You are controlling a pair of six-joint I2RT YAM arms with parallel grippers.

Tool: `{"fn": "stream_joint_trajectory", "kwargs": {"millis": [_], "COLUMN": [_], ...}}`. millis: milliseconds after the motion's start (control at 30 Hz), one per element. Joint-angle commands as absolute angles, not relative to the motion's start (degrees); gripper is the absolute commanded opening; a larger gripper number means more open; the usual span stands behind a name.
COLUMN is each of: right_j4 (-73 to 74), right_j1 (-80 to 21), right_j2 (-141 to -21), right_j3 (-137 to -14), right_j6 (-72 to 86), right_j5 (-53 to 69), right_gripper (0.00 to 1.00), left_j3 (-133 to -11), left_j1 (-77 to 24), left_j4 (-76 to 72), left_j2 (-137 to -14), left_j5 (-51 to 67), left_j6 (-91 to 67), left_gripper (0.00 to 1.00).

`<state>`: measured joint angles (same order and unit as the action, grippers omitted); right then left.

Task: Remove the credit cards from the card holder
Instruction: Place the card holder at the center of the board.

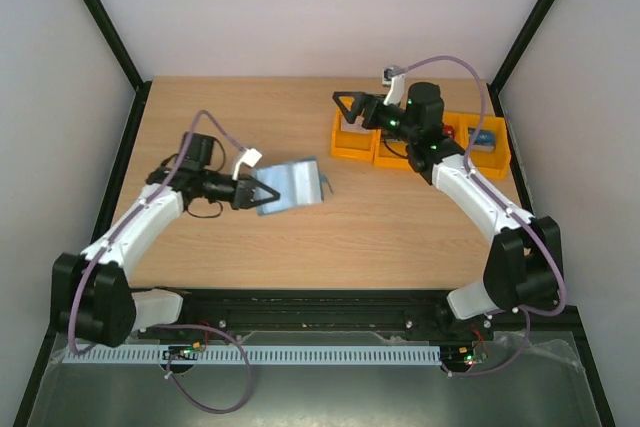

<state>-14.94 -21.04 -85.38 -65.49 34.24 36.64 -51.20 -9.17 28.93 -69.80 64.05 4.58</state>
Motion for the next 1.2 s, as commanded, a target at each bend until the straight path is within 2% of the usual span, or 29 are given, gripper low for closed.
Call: {"fn": "stream_joint_trajectory", "kwargs": {"millis": [0, 167, 200, 267, 367, 400, 533, 667, 800, 933, 1167], "right_j4": [-6.34, -1.56, -0.97, -0.43, 0.84, 1.32, 1.62, 0.26, -5.29, -5.2, -4.86], "right_j1": [-19.51, -19.52, -19.51, -19.51, -19.51, -19.51, -19.09, -15.16, -9.81, -8.98, -8.96], "right_j2": [-81.48, -78.42, -77.99, -77.39, -77.05, -76.75, -74.7, -71.76, -67.79, -65.83, -64.67], "right_j3": [-65.5, -65.04, -64.91, -64.7, -65.29, -65.55, -65.7, -64.86, -60.06, -59.49, -60.08], "right_j6": [23.74, 18.92, 18.22, 17.35, 16.55, 16.75, 18.47, 20.1, 24.27, 24.07, 22.84], "right_j5": [34.3, 29.28, 28.71, 27.9, 27.13, 26.44, 20.67, 17.16, 20.97, 22.94, 27.48], "right_gripper": [0.99, 0.99, 0.99, 0.99, 0.99, 0.99, 0.99, 0.99, 0.99, 0.99, 0.99], "left_j3": [-47.51, -47.37, -47.67, -47.94, -50.68, -51.47, -53.11, -56.85, -52.78, -46.66, -47.7], "left_j1": [-16.16, -20.21, -20.65, -20.87, -20.2, -19.52, -16.2, -13.82, -12.03, -8.99, -5.77], "left_j4": [18.93, 16.2, 16.67, 16.59, 21.08, 22.29, 21.19, 23.45, 23.21, 19.84, 18.71], "left_j2": [-76.1, -84.56, -86.31, -89.75, -91.64, -91.11, -84.4, -79.54, -74.82, -71.85, -70.25], "left_j5": [68.75, 62.3, 60.42, 55.84, 40.82, 35.01, 13.74, 4.25, 9.8, 18.96, 19.16], "left_j6": [-5.16, -7.97, -7.91, -8.8, -5.63, -3.78, 0.71, 3.39, 3.52, 0.65, -2.25], "left_gripper": [0.02, 0.05, 0.13, 0.46, 0.93, 0.98, 0.99, 0.99, 0.99, 0.99, 1.0]}}
